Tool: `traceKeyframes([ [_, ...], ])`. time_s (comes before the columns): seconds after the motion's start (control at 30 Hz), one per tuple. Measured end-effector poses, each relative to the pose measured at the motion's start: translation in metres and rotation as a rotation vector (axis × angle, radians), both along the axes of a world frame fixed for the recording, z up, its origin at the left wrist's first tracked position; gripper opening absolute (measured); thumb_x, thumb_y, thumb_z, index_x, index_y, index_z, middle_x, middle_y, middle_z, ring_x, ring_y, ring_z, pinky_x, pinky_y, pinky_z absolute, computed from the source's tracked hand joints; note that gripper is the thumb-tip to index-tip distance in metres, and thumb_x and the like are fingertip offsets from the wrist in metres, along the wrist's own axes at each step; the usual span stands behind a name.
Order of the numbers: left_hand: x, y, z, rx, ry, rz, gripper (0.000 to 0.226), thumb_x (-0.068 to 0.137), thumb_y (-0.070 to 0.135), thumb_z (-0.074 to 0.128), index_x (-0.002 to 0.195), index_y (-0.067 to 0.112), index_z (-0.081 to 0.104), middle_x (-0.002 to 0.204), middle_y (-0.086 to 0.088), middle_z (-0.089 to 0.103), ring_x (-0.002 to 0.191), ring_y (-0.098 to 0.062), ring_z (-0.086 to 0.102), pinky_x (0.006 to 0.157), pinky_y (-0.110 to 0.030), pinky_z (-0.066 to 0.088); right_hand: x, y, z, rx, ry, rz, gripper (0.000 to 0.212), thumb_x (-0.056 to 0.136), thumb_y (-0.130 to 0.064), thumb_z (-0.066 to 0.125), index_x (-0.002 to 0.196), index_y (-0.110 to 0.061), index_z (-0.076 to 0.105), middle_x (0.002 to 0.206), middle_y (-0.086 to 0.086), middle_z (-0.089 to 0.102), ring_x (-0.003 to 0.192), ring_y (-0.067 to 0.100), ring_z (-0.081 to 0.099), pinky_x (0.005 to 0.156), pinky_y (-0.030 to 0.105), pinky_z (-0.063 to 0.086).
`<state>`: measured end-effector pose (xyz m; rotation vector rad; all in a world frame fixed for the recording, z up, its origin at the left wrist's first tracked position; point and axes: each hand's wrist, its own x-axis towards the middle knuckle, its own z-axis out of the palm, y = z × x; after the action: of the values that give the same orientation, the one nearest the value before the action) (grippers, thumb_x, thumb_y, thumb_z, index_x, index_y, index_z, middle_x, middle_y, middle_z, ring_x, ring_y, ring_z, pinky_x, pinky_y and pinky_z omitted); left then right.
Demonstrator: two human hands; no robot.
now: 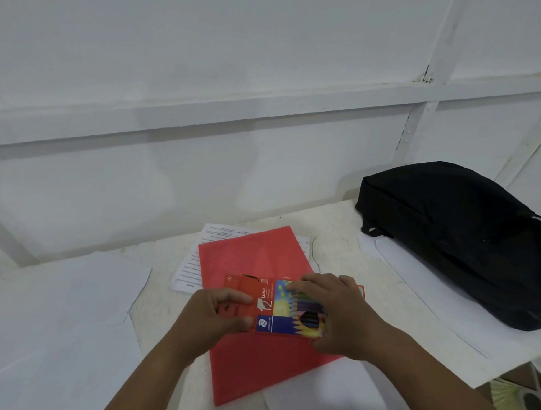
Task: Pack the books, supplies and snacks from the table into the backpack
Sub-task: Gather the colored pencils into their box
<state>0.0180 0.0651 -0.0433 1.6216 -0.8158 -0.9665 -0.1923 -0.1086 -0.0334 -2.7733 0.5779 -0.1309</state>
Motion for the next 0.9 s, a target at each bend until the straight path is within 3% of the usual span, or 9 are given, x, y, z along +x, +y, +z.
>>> traceKeyframes([
  [0.13,-0.014,-0.007,-0.004,-0.026,-0.114,-0.079,0.012,0.096,0.004,0.061,0.103,0.011,0.068,0.102,0.003,0.076,0.098,-0.017,0.073,0.071,-0.028,0.06,-0.005,0.0,-0.002,-0.033,-0.004,-0.031,0.09,0.07,-0.05,0.08,0.144,-0.046,0.029,0.147,-0.022,0.033,0.132,0.0,0.032,0.104,0.021,0.014],
  [0.23,-0.025,-0.013,-0.007,-0.045,-0.032,-0.108,0.004,0.101,0.006,0.05,0.103,0.004,0.054,0.106,-0.008,0.073,0.102,-0.023,0.072,0.076,-0.036,0.06,-0.015,0.0,-0.009,0.004,-0.006,-0.047,0.094,0.068,-0.055,0.081,0.144,-0.048,0.026,0.148,-0.023,0.032,0.133,-0.001,0.031,0.106,0.022,0.016],
  [0.33,-0.037,-0.022,-0.009,-0.089,0.065,-0.162,0.017,0.101,0.015,0.052,0.101,0.004,0.038,0.113,-0.013,0.069,0.107,-0.03,0.069,0.081,-0.051,0.055,-0.027,-0.003,-0.01,0.022,-0.019,-0.053,0.095,0.067,-0.056,0.08,0.145,-0.048,0.027,0.149,-0.021,0.032,0.135,0.001,0.032,0.107,0.024,0.016],
  [0.4,-0.046,-0.029,-0.007,-0.097,0.108,-0.185,0.019,0.104,0.019,0.048,0.104,0.005,0.035,0.114,-0.013,0.069,0.106,-0.031,0.07,0.079,-0.048,0.057,-0.039,-0.009,-0.007,0.06,-0.025,-0.057,0.093,0.068,-0.05,0.081,0.146,-0.046,0.031,0.15,-0.02,0.032,0.136,0.001,0.03,0.107,0.023,0.013],
  [0.5,-0.064,-0.044,0.004,-0.106,0.168,-0.149,0.017,0.101,0.014,0.05,0.114,0.015,0.039,0.107,-0.015,0.072,0.094,-0.031,0.073,0.068,-0.034,0.059,-0.059,-0.021,-0.005,0.076,-0.033,-0.07,0.094,0.069,-0.047,0.08,0.145,-0.049,0.025,0.15,-0.022,0.031,0.137,-0.003,0.026,0.112,0.026,0.014],
  [0.6,-0.078,-0.065,0.012,-0.124,0.222,-0.133,0.047,0.089,-0.002,0.065,0.123,0.028,0.05,0.104,-0.022,0.071,0.093,-0.038,0.073,0.068,-0.042,0.061,-0.076,-0.033,0.0,0.028,-0.011,-0.052,0.097,0.07,-0.046,0.077,0.144,-0.052,0.015,0.152,-0.024,0.026,0.143,-0.004,0.017,0.12,0.036,0.007],
  [0.7,-0.095,-0.092,0.017,-0.123,0.235,-0.195,0.042,0.078,-0.006,0.076,0.112,0.018,0.067,0.104,-0.022,0.072,0.09,-0.035,0.073,0.07,-0.042,0.061,-0.1,-0.048,0.006,-0.089,0.003,-0.088,0.088,0.076,-0.043,0.076,0.144,-0.054,0.021,0.16,-0.025,0.013,0.149,0.003,-0.004,0.119,0.042,-0.005],
  [0.8,-0.133,-0.124,0.024,-0.149,0.381,-0.092,0.041,0.066,-0.007,0.081,0.102,0.01,0.072,0.1,-0.021,0.073,0.083,-0.031,0.073,0.059,-0.035,0.061,-0.141,-0.059,0.006,-0.187,-0.331,-0.365,0.072,0.071,-0.038,0.085,0.131,-0.046,0.045,0.162,-0.005,0.023,0.152,0.024,0.009,0.117,0.052,0.019],
  [0.9,-0.188,-0.158,0.027,-0.174,0.48,-0.042,0.041,0.064,-0.004,0.08,0.1,0.01,0.068,0.095,-0.016,0.075,0.081,-0.027,0.074,0.057,-0.035,0.06,-0.188,-0.053,0.002,-0.003,-0.771,-0.699,0.057,0.075,-0.019,0.085,0.114,-0.044,0.052,0.146,0.0,0.038,0.136,0.018,0.041,0.101,0.033,0.043],
])
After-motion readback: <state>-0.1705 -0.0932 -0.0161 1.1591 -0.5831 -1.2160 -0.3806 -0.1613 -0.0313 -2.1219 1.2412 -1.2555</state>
